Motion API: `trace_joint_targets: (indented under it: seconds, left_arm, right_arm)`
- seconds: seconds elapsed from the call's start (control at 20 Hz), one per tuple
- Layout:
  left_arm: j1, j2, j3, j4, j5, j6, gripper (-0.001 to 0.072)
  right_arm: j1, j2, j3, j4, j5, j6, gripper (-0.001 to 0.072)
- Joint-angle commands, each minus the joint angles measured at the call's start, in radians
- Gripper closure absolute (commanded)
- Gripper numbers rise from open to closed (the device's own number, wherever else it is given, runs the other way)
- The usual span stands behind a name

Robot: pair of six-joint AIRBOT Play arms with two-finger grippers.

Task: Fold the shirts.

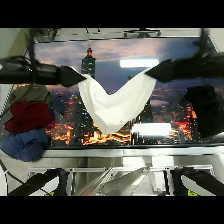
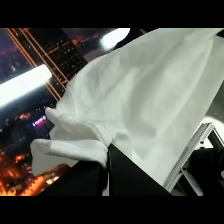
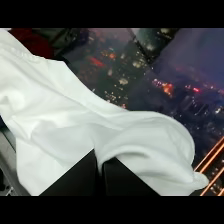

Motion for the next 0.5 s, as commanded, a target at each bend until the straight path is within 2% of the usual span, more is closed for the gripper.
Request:
trace_joint_targets:
  seconds: [0.0,0.15,0.2,0.25,0.3,0.35,0.45]
  left_arm:
    - [0.059,-0.062,-0.156,-0.002,0.034,0.069,0.0687]
    - [0.131,-0.181,-0.199,-0.002,0.030,0.121,0.0686]
    - [0.156,-0.219,-0.194,-0.002,0.028,0.121,0.0623]
    - [0.187,-0.258,-0.174,-0.003,0.013,0.120,0.0391]
    - [0.219,-0.299,-0.137,-0.003,-0.029,0.120,0.0365]
    - [0.253,-0.330,-0.097,-0.004,-0.082,0.118,0.0365]
    - [0.309,-0.368,-0.034,-0.003,-0.168,0.072,0.0365]
  right_arm:
    - [0.052,-0.089,-0.138,-0.004,-0.164,-0.029,0.0695]
    - [0.119,-0.246,-0.144,0.003,-0.293,-0.029,0.0694]
    - [0.136,-0.291,-0.143,0.017,-0.334,-0.029,0.0681]
    - [0.145,-0.331,-0.141,0.038,-0.362,-0.029,0.0501]
    - [0.143,-0.355,-0.137,0.040,-0.365,-0.029,0.0204]
    - [0.130,-0.362,-0.135,0.033,-0.358,-0.029,0.0054]
    - [0.072,-0.338,-0.134,0.015,-0.299,-0.029,0.0059]
